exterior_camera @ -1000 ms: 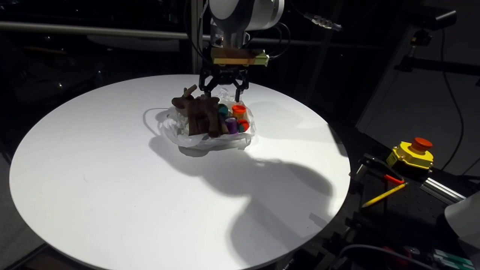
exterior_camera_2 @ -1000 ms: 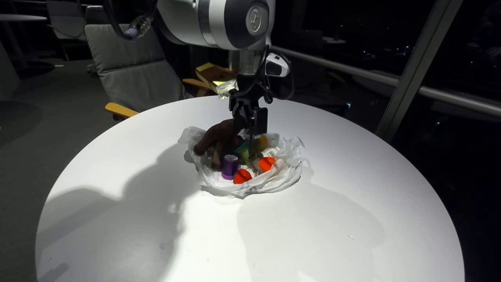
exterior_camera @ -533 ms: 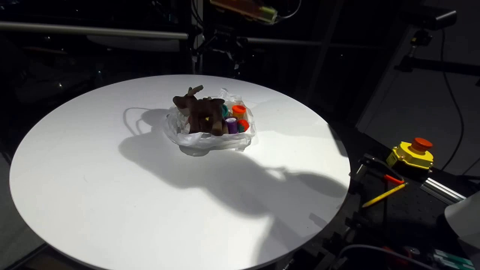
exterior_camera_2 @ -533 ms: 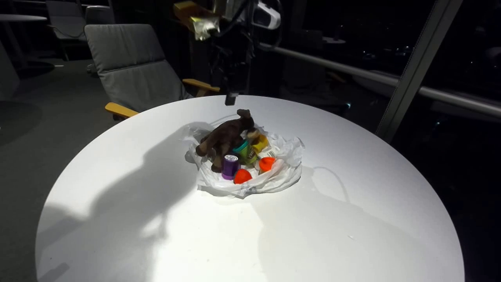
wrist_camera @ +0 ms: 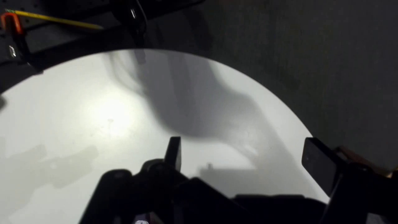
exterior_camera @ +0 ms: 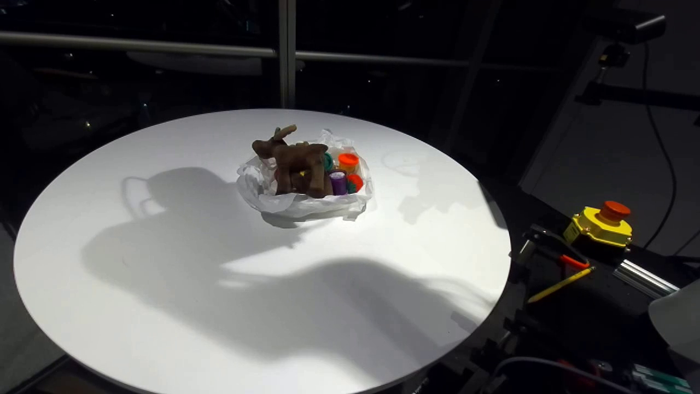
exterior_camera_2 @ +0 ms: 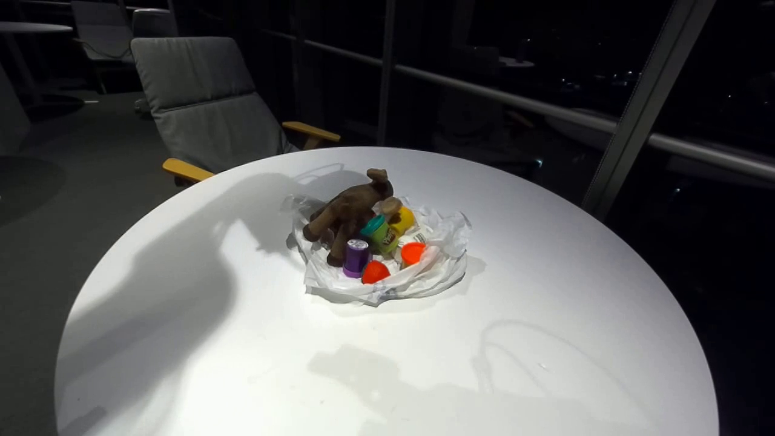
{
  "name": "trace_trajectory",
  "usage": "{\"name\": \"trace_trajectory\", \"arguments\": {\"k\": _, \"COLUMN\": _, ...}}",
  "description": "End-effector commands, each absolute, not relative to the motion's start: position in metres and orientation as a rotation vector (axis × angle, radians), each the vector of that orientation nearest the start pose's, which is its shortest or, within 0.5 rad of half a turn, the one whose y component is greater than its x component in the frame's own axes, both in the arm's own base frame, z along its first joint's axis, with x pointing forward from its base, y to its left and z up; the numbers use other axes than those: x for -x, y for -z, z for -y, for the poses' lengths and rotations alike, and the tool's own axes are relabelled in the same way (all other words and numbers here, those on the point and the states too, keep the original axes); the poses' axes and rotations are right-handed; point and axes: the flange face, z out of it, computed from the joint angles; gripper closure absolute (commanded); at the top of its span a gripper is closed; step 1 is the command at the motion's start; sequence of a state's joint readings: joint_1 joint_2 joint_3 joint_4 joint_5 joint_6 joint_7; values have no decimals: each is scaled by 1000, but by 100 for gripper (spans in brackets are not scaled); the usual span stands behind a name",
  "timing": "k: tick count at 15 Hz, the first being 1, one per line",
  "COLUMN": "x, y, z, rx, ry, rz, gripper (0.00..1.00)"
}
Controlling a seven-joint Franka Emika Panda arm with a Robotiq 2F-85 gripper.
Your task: Put all the objects on the table in the white plastic bag
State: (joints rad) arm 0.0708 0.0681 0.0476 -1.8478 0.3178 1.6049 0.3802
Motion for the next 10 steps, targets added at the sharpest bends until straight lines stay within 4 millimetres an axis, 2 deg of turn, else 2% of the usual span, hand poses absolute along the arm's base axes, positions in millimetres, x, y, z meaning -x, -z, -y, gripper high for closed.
{"name": "trace_trajectory", "arguments": {"k": 1, "x": -484, "y": -539, "z": -129, "rx": 2858, "ry": -555, "rz": -323, "gripper": 0}}
{"name": "trace_trajectory", "arguments": {"k": 2, "x": -469, "y": -557, "z": -142, "rx": 2836, "ry": -506, "rz": -233, "gripper": 0}}
{"name": "trace_trajectory", "arguments": {"k": 3, "x": -498, "y": -526, "z": -124, "rx": 2843, "ry": -564, "rz": -330, "gripper": 0}}
{"name": "trace_trajectory", "arguments": {"k": 5, "x": -477, "y": -555, "z": -142, "rx": 2856, "ry": -506, "rz": -260, "gripper": 0}}
{"name": "trace_trajectory", "arguments": {"k": 6, "x": -471, "y": -560, "z": -145, "rx": 2860, "ry": -493, "rz": -247, "gripper": 0}}
{"name": "trace_trajectory", "arguments": {"k": 10, "x": -471, "y": -552, "z": -142, "rx": 2858, "ry": -514, "rz": -249, "gripper": 0}}
